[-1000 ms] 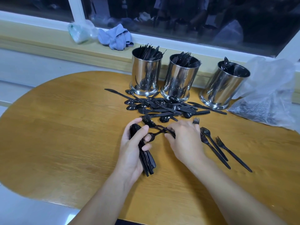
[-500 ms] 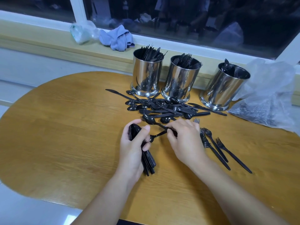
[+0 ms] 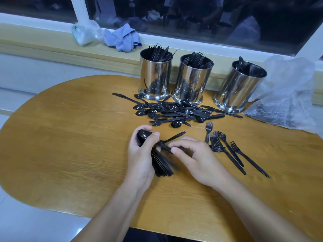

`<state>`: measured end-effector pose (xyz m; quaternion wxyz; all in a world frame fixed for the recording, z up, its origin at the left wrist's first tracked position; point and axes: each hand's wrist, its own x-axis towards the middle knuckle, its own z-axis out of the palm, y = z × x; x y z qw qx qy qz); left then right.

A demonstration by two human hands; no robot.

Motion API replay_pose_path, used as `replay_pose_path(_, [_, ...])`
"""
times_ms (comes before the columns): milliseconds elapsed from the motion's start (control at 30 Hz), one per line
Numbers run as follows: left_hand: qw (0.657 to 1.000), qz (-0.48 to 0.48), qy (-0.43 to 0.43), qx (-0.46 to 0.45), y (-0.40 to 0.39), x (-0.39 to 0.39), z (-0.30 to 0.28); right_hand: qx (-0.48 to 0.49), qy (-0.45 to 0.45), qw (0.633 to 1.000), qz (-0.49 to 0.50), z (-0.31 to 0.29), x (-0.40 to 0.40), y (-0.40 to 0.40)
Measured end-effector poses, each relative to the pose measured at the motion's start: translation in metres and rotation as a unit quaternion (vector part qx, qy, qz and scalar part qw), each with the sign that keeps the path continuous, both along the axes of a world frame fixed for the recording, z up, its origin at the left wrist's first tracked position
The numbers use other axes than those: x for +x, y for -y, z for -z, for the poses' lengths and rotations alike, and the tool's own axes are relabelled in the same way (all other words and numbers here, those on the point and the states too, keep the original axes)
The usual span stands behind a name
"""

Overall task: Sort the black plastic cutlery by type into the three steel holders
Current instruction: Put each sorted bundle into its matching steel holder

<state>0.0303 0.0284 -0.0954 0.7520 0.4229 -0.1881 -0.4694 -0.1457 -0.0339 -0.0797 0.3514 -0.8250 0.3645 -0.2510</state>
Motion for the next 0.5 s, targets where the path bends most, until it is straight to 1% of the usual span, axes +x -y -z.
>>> replay_pose_path(33, [1.000,0.003,-0.019,-0.005,-0.001,0.001,0.000,0.009,0.006,1.000,0.005,-0.001,-0.001,0.002])
replay_pose_path(100, [0.998,0.011,-0.051,-0.018,-0.001,0.003,0.001,-0.020,-0.015,0.999,0.037,0.003,-0.001,0.011])
replay_pose_path(167, [0.996,0.006,-0.079,-0.034,-0.001,0.003,0.002,-0.115,-0.095,0.986,0.075,0.011,0.000,0.022])
replay_pose_path(233, [0.996,-0.005,-0.087,-0.025,-0.001,0.004,0.001,-0.196,-0.177,0.961,0.080,0.017,0.004,0.031])
replay_pose_path(300, [0.997,-0.017,-0.073,-0.006,0.000,0.006,0.001,-0.212,-0.220,0.949,0.078,0.019,0.009,0.036])
replay_pose_path(367, [0.998,-0.030,-0.050,0.007,0.000,0.007,0.004,-0.209,-0.239,0.945,0.082,0.021,0.013,0.039])
replay_pose_path(500, [0.999,-0.035,-0.002,0.040,0.000,0.004,0.003,-0.228,-0.237,0.941,0.080,0.023,0.016,0.044])
